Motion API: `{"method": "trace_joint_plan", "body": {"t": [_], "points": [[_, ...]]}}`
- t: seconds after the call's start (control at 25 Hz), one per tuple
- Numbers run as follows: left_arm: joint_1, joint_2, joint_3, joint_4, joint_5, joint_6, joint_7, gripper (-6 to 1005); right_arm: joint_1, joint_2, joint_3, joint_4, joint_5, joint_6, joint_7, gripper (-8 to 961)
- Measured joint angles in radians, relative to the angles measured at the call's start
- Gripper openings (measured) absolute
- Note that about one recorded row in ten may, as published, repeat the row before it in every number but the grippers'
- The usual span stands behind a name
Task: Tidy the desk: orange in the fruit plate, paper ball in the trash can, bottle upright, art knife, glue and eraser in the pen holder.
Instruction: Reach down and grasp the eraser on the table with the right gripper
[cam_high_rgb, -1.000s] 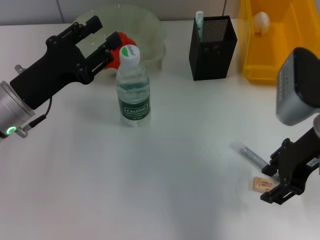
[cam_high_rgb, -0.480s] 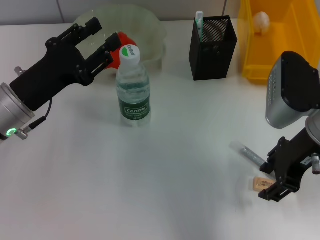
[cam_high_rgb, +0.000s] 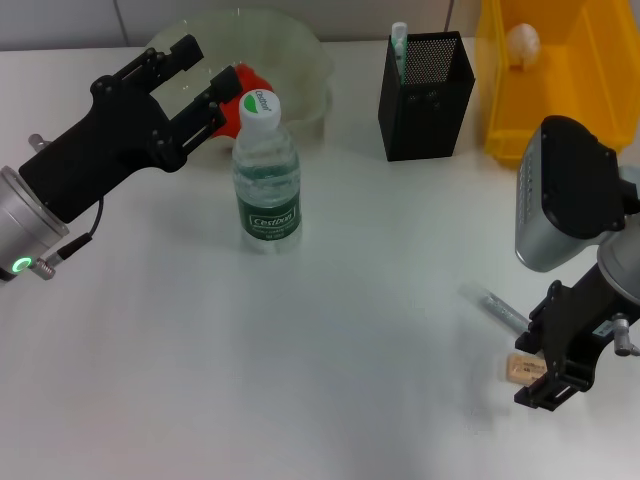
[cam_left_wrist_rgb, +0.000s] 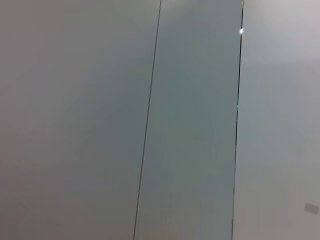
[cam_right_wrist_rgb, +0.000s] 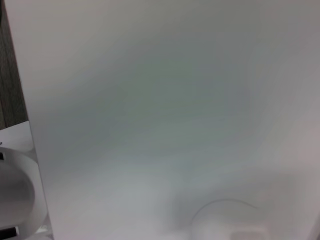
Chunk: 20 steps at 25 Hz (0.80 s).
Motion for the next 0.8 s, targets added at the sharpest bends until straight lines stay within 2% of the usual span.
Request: {"method": "trace_joint_plan", "body": {"t": [0.8], "points": [[0.005, 0.0, -0.001, 0.0, 0.0, 0.002, 0.0, 591, 0.019, 0.0, -0.087, 0.016, -0.032, 0.032, 0.06, 548]]}}
